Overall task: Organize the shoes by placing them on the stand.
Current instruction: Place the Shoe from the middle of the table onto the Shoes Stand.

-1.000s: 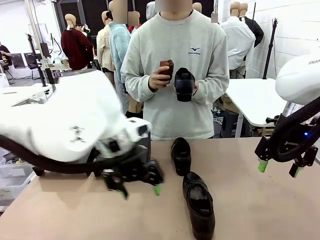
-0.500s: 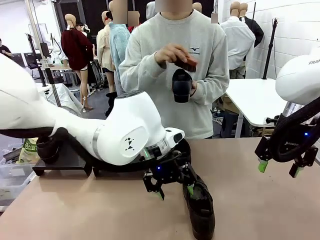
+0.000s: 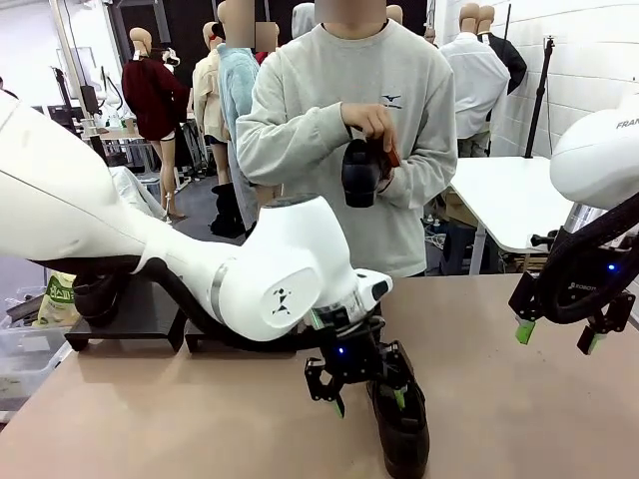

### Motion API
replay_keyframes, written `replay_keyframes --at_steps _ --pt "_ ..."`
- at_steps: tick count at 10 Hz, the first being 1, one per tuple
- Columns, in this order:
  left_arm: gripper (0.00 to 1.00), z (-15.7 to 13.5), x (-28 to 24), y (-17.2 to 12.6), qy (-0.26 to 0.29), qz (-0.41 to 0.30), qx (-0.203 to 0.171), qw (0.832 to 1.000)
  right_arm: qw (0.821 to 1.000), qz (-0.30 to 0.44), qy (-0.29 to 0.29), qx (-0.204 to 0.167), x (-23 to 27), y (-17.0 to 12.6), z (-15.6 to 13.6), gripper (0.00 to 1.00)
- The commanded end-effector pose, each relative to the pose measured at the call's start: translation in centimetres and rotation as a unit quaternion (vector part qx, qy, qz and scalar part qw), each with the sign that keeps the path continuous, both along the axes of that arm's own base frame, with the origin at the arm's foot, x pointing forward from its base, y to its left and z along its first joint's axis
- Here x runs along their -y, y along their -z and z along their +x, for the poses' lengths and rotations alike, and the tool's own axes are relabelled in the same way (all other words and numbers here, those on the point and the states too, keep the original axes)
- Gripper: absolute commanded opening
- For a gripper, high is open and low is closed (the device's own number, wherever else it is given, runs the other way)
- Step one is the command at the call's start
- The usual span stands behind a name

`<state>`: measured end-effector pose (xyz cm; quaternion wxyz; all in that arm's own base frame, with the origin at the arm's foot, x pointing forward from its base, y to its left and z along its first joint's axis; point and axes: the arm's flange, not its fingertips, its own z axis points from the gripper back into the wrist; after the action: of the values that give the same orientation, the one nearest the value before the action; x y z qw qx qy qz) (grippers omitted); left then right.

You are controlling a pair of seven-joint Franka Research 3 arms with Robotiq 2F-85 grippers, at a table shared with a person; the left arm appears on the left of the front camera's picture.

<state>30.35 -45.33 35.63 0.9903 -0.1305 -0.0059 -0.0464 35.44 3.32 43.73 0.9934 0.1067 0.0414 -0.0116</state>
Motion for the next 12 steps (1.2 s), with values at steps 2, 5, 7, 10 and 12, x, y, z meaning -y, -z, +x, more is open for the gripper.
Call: replay_keyframes --at_steps 2,5,7,10,12 --pt "1.0 0.58 2.84 0.91 -0.04 0.049 -0.019 0.998 1.0 -0.004 -0.004 -0.003 0.1 -0.17 0.07 1.0" --pt "0.67 0.45 2.95 0.79 -0.037 0.037 -0.037 0.998 1.0 -0.004 -0.004 -0.003 0.1 -0.17 0.07 1.0" --pt "0.28 0.45 2.97 0.73 -0.036 0.034 -0.039 0.998 1.0 -0.004 -0.004 -0.003 0.1 -0.17 0.07 1.0" --pt "0.0 0.3 2.91 0.73 -0.034 0.029 -0.047 0.998 1.0 -0.004 -0.004 -0.003 0.1 -0.17 0.07 1.0" --pt "0.0 0.18 3.08 1.0 -0.028 0.029 -0.061 0.997 1.0 -0.004 -0.004 -0.003 0.1 -0.17 0.07 1.0"
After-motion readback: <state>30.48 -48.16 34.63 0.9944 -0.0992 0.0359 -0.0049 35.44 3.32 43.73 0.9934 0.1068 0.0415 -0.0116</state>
